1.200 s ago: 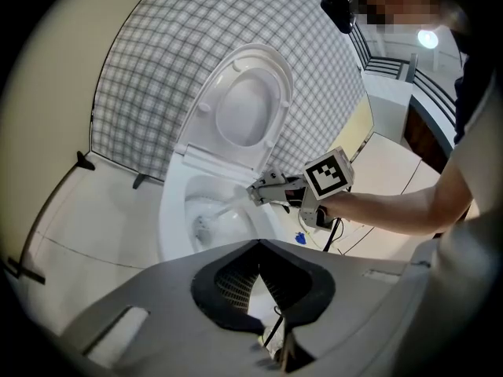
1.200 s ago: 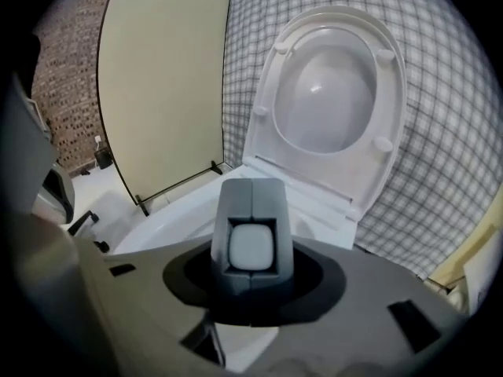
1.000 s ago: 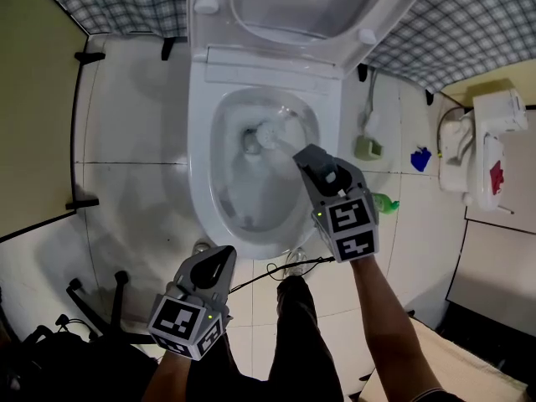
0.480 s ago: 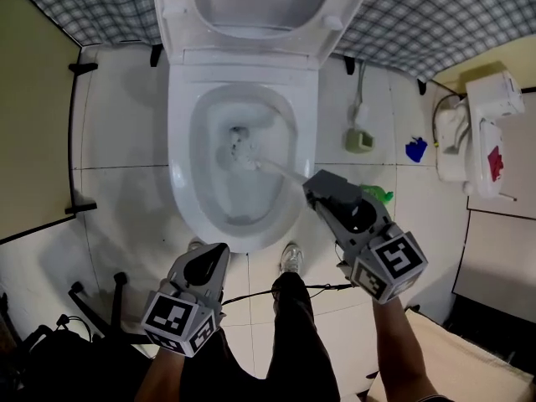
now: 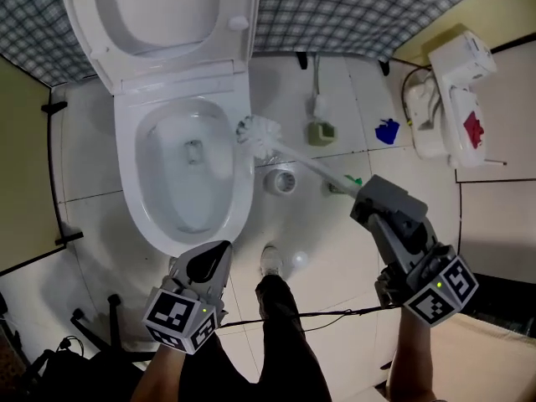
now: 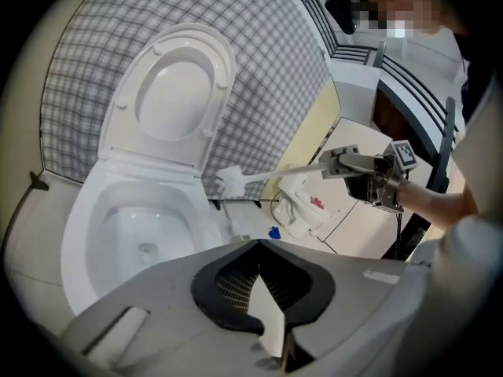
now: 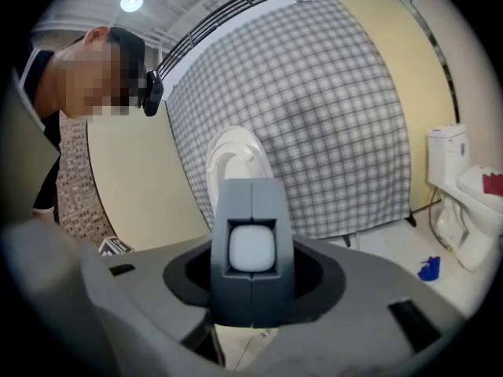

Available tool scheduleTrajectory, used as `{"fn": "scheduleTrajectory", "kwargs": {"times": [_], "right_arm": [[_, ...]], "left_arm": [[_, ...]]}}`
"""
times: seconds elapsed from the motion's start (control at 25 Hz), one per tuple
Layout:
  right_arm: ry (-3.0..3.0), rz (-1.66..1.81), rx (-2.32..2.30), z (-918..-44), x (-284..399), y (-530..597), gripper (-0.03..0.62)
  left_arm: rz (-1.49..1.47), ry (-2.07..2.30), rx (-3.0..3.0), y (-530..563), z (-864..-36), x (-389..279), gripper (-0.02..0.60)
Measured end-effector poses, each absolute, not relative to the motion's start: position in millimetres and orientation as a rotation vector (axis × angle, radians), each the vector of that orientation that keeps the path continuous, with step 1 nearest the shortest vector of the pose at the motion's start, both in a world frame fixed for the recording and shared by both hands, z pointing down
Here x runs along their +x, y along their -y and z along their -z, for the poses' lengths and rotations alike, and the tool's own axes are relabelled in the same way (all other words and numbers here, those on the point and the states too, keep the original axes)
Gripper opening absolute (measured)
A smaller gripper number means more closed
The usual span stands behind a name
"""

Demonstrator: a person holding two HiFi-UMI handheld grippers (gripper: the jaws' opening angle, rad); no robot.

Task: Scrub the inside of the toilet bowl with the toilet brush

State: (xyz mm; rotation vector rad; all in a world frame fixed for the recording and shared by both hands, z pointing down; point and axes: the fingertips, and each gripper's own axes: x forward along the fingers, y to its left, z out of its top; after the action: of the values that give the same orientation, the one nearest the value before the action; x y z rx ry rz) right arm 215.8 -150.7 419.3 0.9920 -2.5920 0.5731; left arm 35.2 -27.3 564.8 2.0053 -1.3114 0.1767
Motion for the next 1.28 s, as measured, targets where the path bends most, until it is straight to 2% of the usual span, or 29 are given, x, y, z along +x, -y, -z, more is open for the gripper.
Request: {"fn": "scheduleTrajectory", "kwargs": {"times": [0.28,0.48,0.64,1.28], "right_arm": [[2.307,-0.43,1.052,-519,276,141,0.187],[2.122,-0.438,0.997,-637,287,144,0.187],[2.019,-0.473,1.004,-700,293,152,0.187],[1.896,-0.487,0.915,-792,266,178,0.186]], "left_arm": [[-0.235,1.272,2.014,29,-579,72,0.002],[-0.246,1.265,2.004,28,-590,91,0.002],[-0.254,1.262,2.008,30,-594,101,0.002],[-0.223,1.31,1.934,34,-621,103,0.002]]}}
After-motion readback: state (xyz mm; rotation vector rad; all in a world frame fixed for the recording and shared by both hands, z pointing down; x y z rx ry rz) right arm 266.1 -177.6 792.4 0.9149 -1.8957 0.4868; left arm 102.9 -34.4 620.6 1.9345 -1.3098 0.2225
